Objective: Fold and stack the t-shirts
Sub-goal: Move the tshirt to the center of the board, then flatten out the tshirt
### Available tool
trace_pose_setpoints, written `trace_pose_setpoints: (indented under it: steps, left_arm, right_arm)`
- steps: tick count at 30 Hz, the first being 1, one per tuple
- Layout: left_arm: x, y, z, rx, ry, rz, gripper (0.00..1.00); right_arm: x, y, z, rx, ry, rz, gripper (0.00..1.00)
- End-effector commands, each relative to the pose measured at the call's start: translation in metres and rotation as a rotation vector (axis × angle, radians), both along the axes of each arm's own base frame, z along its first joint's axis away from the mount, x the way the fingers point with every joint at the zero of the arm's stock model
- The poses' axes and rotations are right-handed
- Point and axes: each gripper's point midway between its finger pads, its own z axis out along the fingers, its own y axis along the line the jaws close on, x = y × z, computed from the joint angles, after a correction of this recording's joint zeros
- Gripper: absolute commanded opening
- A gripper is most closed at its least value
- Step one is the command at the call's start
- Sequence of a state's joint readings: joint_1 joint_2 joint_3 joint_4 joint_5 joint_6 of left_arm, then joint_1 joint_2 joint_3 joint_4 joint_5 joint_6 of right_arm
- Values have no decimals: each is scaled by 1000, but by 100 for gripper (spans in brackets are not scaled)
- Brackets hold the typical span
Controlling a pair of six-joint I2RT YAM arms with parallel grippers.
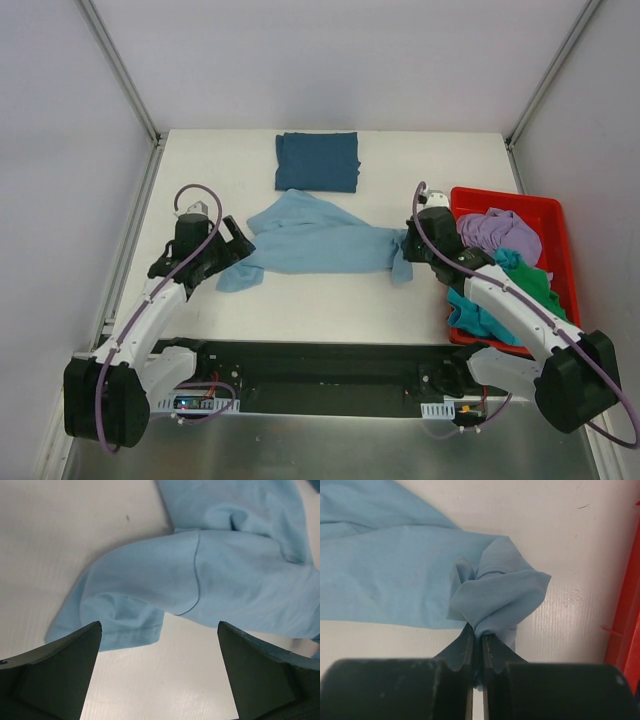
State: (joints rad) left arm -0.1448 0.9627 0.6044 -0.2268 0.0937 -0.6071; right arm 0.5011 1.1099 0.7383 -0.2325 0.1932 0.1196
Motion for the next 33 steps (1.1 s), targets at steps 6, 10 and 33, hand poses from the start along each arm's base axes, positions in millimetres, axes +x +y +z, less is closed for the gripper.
trace_pose_setpoints:
  steps: [6,10,33]
  left_arm:
    - [4,24,-45,93,163,153,96]
    - [20,30,-57,128,220,203,90]
    - [20,28,197,32,-470,151,0]
  right_arm:
    - [16,16,12,94,-58,27,6]
    - [14,19,7,99,-42,52,6]
    - [-6,-11,195,163,-436,67,2]
